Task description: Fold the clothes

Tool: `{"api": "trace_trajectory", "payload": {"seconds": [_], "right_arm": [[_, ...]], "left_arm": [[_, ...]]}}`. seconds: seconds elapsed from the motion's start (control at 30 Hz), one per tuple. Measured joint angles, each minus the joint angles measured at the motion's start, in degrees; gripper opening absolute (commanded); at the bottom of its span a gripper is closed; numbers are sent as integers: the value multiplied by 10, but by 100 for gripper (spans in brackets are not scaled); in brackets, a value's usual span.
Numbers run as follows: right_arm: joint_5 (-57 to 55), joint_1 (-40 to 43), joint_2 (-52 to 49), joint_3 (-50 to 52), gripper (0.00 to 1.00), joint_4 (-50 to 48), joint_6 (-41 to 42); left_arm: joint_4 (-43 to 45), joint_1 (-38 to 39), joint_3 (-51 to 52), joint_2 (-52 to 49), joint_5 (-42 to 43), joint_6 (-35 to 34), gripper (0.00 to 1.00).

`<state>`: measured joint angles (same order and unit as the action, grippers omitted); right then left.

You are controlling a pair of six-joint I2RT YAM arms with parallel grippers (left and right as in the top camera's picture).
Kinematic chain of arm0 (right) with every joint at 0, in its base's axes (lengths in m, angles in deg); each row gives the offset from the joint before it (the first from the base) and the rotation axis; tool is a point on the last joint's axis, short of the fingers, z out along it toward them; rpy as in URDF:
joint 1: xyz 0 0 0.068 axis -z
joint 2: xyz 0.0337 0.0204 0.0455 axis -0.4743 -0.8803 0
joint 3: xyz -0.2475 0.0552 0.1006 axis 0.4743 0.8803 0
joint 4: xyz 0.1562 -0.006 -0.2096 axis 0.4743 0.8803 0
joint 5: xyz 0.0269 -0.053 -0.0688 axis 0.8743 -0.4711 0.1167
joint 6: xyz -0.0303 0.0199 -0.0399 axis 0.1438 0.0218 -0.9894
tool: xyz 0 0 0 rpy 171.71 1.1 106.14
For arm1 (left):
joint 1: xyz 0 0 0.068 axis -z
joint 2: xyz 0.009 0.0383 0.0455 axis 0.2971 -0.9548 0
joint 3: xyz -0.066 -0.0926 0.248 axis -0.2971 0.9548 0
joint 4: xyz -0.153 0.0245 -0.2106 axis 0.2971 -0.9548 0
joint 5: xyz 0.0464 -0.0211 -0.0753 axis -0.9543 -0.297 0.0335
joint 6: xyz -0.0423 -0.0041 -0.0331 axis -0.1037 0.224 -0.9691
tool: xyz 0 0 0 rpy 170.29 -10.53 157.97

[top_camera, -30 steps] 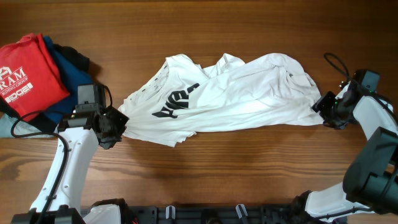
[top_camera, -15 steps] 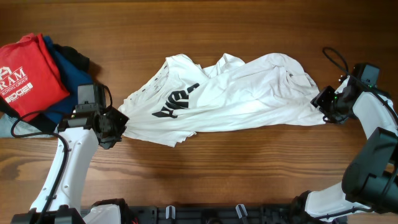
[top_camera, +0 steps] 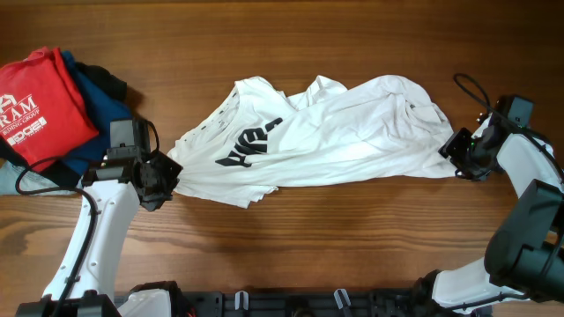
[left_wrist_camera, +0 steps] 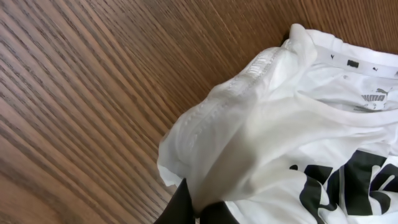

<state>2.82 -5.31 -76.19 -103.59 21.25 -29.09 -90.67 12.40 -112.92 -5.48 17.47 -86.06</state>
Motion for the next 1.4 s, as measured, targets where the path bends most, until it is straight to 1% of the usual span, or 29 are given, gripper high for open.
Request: {"api": "trace_trajectory", "payload": {"seconds": [0.07, 0.1, 0.17, 0.27, 0.3, 0.33, 0.37, 0.4, 0.47, 0.57, 0.67, 0.77, 0.9, 1.0, 1.1, 1.17, 1.27, 1.3, 1.33, 1.37, 1.4], "right_arm": [[0, 0, 0, 2, 53, -5, 0], [0, 0, 0, 2, 50, -6, 0], [0, 0, 0, 3, 37, -6, 0], [0, 0, 0, 4, 20, -10, 0], [0, 0, 0, 4, 19, -10, 0], [0, 0, 0, 4, 15, -10, 2], [0, 0, 0, 4, 15, -10, 1], [0, 0, 0, 4, 21, -10, 0], [0, 0, 0, 4, 25, -10, 0], [0, 0, 0, 7, 27, -16, 0], [0, 0, 0, 14, 21, -25, 0], [0, 0, 0, 14, 4, -25, 1], [0, 0, 0, 15, 4, -25, 0], [31, 0, 0, 14, 4, -17, -5], [59, 0, 13, -16, 4, 57, -16], [61, 0, 54, -44, 4, 119, -20], [34, -1, 100, -56, 4, 195, -20], [17, -1, 105, -57, 4, 209, -19], [-2, -1, 105, -57, 4, 220, -17], [-12, -1, 105, -57, 4, 221, -17], [-23, -1, 105, -57, 4, 221, -16]], "left_arm": [[0, 0, 0, 0, 0, 0, 4], [0, 0, 0, 0, 0, 0, 4], [0, 0, 0, 0, 0, 0, 4], [0, 0, 0, 0, 0, 0, 4], [0, 0, 0, 0, 0, 0, 4], [0, 0, 0, 0, 0, 0, 4], [0, 0, 0, 0, 0, 0, 4], [0, 0, 0, 0, 0, 0, 4], [-5, 0, 0, 0, 0, 0, 4], [-5, 0, 0, 0, 0, 0, 4], [-5, 0, 0, 0, 0, 0, 4], [-4, 0, 0, 0, 0, 0, 4], [-5, 0, 0, 0, 0, 0, 4], [-5, 0, 0, 0, 0, 0, 4], [-5, 0, 0, 0, 0, 0, 4], [-6, 0, 0, 0, 0, 0, 4], [-6, 0, 0, 0, 0, 0, 4], [-6, 0, 0, 0, 0, 0, 8], [-6, 0, 0, 0, 0, 0, 42], [-6, 0, 0, 0, 0, 1, 60], [-6, 0, 0, 0, 0, 4, 64]]}}
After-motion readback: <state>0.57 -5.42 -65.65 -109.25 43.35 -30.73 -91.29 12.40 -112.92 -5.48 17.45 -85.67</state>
